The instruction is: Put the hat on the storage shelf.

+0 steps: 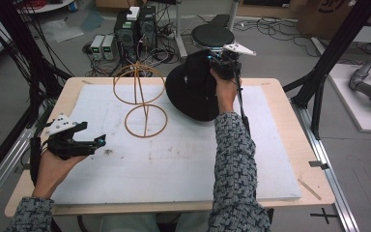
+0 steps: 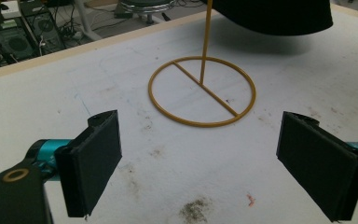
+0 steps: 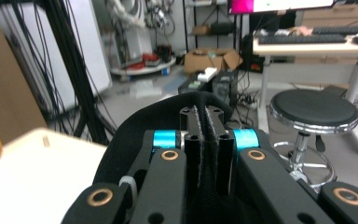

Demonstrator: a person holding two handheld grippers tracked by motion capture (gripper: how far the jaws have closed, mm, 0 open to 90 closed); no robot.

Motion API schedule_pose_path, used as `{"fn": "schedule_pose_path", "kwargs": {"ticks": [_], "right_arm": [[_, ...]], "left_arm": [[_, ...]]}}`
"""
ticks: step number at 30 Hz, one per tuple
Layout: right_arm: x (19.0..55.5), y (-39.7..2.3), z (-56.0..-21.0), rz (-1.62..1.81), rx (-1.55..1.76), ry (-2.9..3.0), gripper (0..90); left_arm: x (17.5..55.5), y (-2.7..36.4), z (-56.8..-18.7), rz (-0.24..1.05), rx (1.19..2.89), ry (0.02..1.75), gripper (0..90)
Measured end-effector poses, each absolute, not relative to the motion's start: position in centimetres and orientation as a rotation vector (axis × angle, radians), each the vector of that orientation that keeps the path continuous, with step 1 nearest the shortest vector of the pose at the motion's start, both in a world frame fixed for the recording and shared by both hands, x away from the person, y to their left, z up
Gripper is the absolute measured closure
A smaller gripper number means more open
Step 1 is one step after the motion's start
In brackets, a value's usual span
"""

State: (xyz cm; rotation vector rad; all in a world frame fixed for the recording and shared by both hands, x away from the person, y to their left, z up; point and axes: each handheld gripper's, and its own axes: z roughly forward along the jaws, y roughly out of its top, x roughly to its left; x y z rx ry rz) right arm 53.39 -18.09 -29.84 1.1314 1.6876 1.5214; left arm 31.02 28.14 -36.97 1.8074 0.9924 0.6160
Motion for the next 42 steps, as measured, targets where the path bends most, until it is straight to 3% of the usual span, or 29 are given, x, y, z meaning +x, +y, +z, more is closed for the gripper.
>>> {"fn": "schedule_pose_path", "kwargs": {"ticks": [18,42], "right_arm": [[51.8,-23.4,-25.3,1.708,1.086,1.485,88.2],[50.7,-25.9,-21.4,1.936,0.945,1.366,88.8]], "left_arm": [[31.2,27.8,-36.9,0.611,1.812,0.983,14.2],[28.9,29.7,-37.0,0.649,1.795,1.023,14.3]]}}
